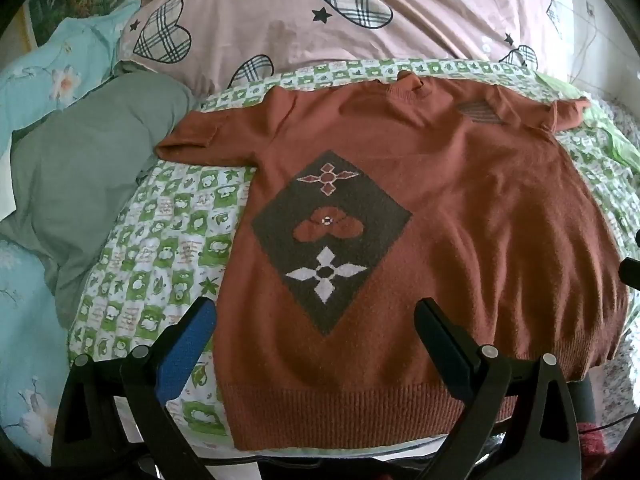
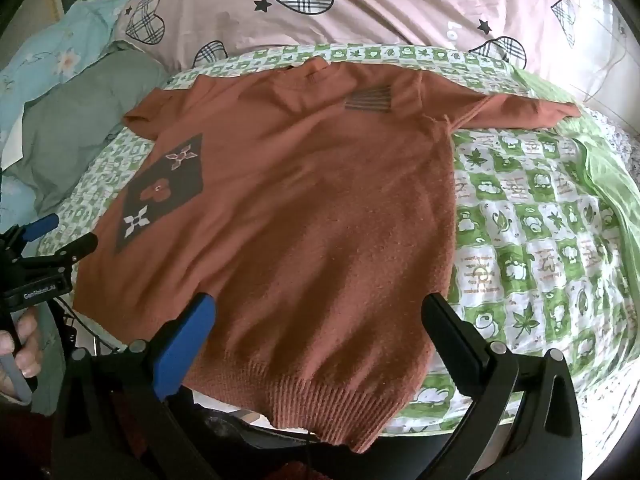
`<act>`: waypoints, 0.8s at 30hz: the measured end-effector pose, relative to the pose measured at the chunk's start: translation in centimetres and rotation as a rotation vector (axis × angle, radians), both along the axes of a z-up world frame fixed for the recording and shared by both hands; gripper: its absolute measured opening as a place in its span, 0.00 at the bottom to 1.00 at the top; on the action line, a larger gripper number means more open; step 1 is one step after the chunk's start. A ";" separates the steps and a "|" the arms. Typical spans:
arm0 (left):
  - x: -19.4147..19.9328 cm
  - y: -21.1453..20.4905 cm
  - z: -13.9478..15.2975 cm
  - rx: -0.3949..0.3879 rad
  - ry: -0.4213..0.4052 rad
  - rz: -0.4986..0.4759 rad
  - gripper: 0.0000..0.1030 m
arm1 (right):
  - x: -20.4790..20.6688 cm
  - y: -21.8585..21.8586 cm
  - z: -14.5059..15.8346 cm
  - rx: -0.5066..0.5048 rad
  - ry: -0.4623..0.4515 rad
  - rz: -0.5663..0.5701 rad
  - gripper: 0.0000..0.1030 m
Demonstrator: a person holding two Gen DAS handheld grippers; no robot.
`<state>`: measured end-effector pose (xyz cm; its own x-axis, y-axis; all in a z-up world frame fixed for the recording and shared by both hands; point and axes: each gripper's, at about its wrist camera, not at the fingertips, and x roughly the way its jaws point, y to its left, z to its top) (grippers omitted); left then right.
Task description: Fold small clothes
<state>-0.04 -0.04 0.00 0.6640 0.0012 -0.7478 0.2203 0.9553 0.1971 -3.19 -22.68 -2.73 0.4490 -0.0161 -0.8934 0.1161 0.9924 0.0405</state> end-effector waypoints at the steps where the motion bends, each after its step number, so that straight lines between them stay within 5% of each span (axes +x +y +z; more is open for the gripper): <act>1: 0.0 -0.1 0.0 0.003 -0.001 -0.001 0.97 | 0.0 0.0 0.0 0.002 -0.001 0.000 1.00; 24: 0.9 -0.3 -0.1 -0.045 0.010 -0.038 0.97 | 0.5 -2.2 -0.2 0.067 -0.015 -0.041 1.00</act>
<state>0.90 -0.32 -0.11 0.6555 -0.0575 -0.7530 0.2585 0.9539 0.1522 -2.68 -24.92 -2.93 0.4625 0.0248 -0.8863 0.1559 0.9818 0.1088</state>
